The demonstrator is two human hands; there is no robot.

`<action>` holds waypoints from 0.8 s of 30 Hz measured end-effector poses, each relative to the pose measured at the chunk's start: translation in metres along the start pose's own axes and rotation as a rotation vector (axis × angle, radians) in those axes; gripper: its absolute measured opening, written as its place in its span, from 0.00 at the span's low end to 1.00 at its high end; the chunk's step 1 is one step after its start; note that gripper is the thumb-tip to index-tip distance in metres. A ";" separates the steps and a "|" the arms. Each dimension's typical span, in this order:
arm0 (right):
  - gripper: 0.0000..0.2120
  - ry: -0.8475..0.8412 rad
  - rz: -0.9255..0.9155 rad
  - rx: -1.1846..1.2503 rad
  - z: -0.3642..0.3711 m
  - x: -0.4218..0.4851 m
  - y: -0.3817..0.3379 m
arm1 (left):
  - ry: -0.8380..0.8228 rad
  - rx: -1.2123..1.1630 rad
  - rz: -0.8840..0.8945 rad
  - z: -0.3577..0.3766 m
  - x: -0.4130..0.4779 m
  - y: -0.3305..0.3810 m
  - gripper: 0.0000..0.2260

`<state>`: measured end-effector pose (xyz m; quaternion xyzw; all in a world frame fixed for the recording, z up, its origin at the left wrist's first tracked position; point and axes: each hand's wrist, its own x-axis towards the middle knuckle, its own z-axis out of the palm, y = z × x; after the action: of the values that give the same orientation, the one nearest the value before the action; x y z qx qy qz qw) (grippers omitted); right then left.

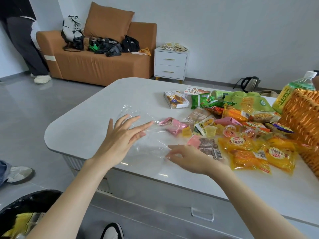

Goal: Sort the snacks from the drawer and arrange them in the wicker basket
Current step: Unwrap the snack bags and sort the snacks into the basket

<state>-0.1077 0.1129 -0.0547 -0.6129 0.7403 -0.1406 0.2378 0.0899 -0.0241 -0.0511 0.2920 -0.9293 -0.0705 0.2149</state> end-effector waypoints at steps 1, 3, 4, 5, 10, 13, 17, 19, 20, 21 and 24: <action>0.12 0.058 -0.011 -0.004 -0.002 -0.002 0.000 | 0.003 -0.008 -0.006 -0.001 -0.001 -0.004 0.21; 0.11 0.240 -0.060 0.054 -0.010 -0.010 0.002 | -0.005 -0.053 -0.022 -0.001 0.000 -0.007 0.19; 0.11 0.336 -0.059 0.086 -0.016 -0.014 0.004 | -0.004 -0.072 -0.021 0.000 0.001 -0.006 0.18; 0.10 0.420 -0.039 0.100 -0.021 -0.019 0.008 | 0.001 -0.086 -0.018 0.002 0.003 -0.004 0.17; 0.30 0.215 0.154 -0.186 -0.019 -0.033 0.034 | 0.020 -0.129 -0.055 0.008 0.012 0.006 0.18; 0.38 0.166 0.142 -0.366 -0.004 -0.030 0.043 | -0.027 -0.173 -0.228 0.010 0.016 0.028 0.35; 0.23 0.335 0.105 -0.303 0.001 -0.024 0.052 | -0.291 -0.015 -0.346 0.032 0.019 0.058 0.41; 0.13 0.414 0.087 -0.268 0.000 -0.025 0.056 | -0.310 0.067 -0.366 0.044 0.020 0.059 0.37; 0.11 0.438 0.089 -0.265 -0.001 -0.025 0.058 | -0.301 0.103 -0.384 0.048 0.021 0.057 0.35; 0.10 0.450 0.097 -0.275 -0.001 -0.025 0.059 | -0.297 0.135 -0.405 0.051 0.022 0.053 0.33; 0.12 0.465 0.091 -0.298 -0.001 -0.026 0.062 | -0.321 0.161 -0.434 0.057 0.024 0.045 0.32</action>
<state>-0.1568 0.1515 -0.0800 -0.5584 0.8143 -0.1563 -0.0251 0.0236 -0.0004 -0.0820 0.4853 -0.8699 -0.0860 0.0208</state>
